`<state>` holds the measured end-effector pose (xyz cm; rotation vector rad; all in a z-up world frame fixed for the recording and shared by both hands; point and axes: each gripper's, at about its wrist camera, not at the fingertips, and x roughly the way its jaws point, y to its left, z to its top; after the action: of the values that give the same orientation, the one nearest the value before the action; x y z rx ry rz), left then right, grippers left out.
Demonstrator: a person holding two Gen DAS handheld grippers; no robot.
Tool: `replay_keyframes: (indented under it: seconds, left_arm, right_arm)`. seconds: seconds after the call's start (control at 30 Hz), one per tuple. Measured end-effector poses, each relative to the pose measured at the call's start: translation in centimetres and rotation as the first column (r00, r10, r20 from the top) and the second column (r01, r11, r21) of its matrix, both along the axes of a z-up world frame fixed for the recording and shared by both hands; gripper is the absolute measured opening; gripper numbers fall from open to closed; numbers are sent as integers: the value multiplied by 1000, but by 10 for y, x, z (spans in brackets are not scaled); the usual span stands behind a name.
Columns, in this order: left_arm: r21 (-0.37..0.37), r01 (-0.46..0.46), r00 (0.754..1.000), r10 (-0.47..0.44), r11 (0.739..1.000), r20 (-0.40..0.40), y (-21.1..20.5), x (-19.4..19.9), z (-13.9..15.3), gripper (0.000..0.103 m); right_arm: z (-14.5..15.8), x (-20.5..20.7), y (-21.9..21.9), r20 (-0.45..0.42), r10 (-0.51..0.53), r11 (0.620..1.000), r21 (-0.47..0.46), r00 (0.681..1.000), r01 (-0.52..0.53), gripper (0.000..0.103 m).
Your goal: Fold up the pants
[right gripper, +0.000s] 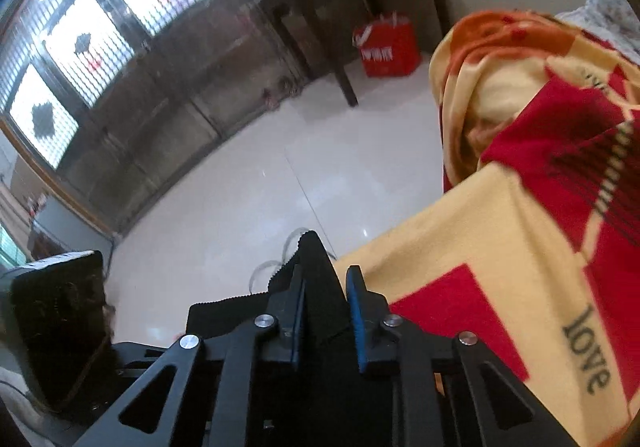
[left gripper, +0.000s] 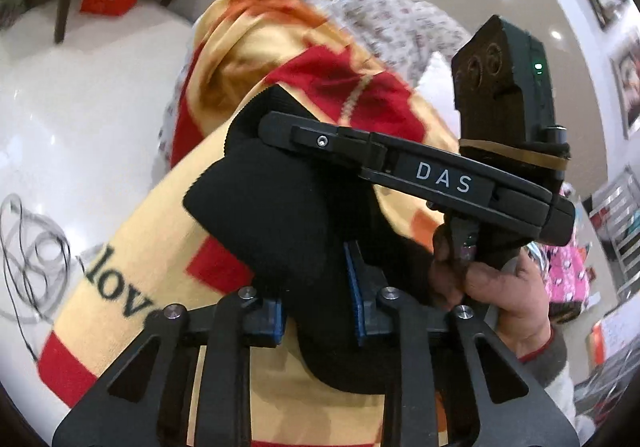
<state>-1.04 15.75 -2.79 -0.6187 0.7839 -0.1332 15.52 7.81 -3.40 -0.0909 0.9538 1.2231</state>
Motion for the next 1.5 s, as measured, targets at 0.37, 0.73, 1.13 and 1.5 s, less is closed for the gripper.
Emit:
replay_keyframes:
  seconds: [0.37, 0.73, 1.13, 1.5]
  left_arm:
    - [240, 165, 961, -211, 957, 181, -104, -23, 65, 22]
    - [317, 413, 896, -443, 854, 25, -230, -3, 14, 22]
    - [272, 570, 802, -597, 776, 21, -249, -24, 37, 38]
    - [348, 432, 895, -443, 832, -51, -185, -17, 27, 40]
  right_arm:
    - [90, -52, -150, 122, -159, 970, 206, 980, 132, 17]
    - [31, -83, -322, -58, -528, 836, 140, 847, 531, 17]
    - [11, -94, -381, -94, -702, 704, 55, 706, 708, 36]
    - [41, -132, -336, -7, -639, 764, 117, 769, 635, 49]
